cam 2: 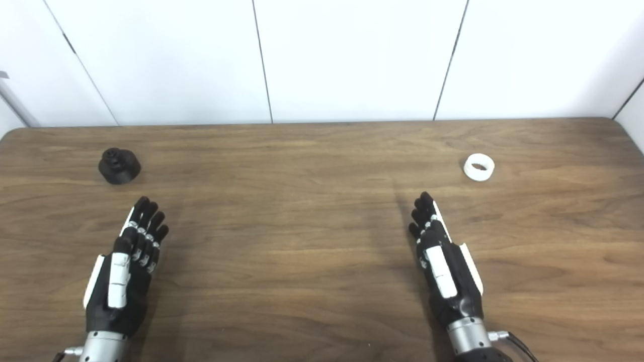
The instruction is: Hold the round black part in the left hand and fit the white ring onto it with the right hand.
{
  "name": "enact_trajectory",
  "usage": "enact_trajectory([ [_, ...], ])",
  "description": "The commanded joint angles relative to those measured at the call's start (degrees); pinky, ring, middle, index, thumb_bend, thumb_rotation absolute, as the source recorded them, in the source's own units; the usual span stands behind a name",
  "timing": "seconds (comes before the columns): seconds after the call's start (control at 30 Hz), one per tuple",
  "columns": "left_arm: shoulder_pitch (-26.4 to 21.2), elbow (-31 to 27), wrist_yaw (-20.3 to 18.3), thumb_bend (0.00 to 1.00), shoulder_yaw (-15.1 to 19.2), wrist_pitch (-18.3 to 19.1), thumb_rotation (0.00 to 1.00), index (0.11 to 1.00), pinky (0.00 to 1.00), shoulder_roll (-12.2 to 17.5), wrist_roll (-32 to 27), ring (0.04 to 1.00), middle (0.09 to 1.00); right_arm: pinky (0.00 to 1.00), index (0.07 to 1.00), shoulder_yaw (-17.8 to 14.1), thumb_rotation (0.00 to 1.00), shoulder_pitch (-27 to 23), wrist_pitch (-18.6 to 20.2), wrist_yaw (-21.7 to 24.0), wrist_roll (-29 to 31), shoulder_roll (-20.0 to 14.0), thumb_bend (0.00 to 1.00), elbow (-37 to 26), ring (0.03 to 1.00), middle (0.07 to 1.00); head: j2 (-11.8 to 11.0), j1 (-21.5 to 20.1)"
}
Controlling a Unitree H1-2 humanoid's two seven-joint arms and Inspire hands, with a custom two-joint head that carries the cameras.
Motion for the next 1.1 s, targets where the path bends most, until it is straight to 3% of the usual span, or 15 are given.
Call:
enact_trajectory([
  [0.0, 1.40, 3.14, -0.06, 0.74, 0.10, -1.41, 0.81, 1.000, 1.00, -0.90, 0.26, 1.000, 1.000, 1.00, 1.000, 0.39, 0.80, 4.61, -1.68, 0.19, 0.30, 1.64, 0.69, 0.07, 1.000, 1.000, 0.06, 0.00],
  [0.7, 1.36, 3.73, -0.02, 0.75, 0.24, -2.22, 0.80, 1.000, 1.00, -0.83, 0.89, 1.000, 1.000, 1.00, 1.000, 0.44, 0.77, 4.50, -2.10, 0.41, 0.84, 1.87, 0.68, 0.48, 1.000, 1.000, -0.67, 1.30],
  [0.8, 1.45, 3.24, 0.70, 0.80, 0.59, -3.62, 0.72, 1.000, 0.97, -1.18, 1.76, 0.992, 1.000, 1.00, 1.000, 0.59, 0.78, 4.58, -2.44, 0.90, 1.15, 1.64, 0.67, 0.86, 1.000, 1.000, -1.52, 3.09],
  [0.9, 1.47, 1.49, 1.80, 0.86, 0.77, -5.94, 0.64, 0.952, 0.87, -0.99, 4.72, 0.915, 0.959, 1.00, 1.000, 0.43, 0.78, 4.69, -3.25, 1.32, 1.72, 1.46, 0.63, 1.41, 1.000, 1.000, -2.33, 5.82],
  [0.97, 1.00, 0.05, 3.46, 0.84, 1.16, -7.51, 0.58, 0.927, 0.78, -1.10, 8.20, 0.864, 0.922, 1.00, 1.000, 0.23, 0.80, 4.76, -3.62, 1.30, 1.68, 1.25, 0.61, 1.64, 1.000, 1.000, -2.91, 8.24],
  [1.07, -0.15, -2.17, 6.15, 0.80, 2.04, -8.50, 0.48, 0.908, 0.73, -1.61, 12.41, 0.854, 0.895, 1.00, 1.000, 0.03, 0.80, 4.82, -3.63, 1.51, 2.43, 0.97, 0.62, 1.78, 1.000, 1.000, -3.31, 10.12],
])
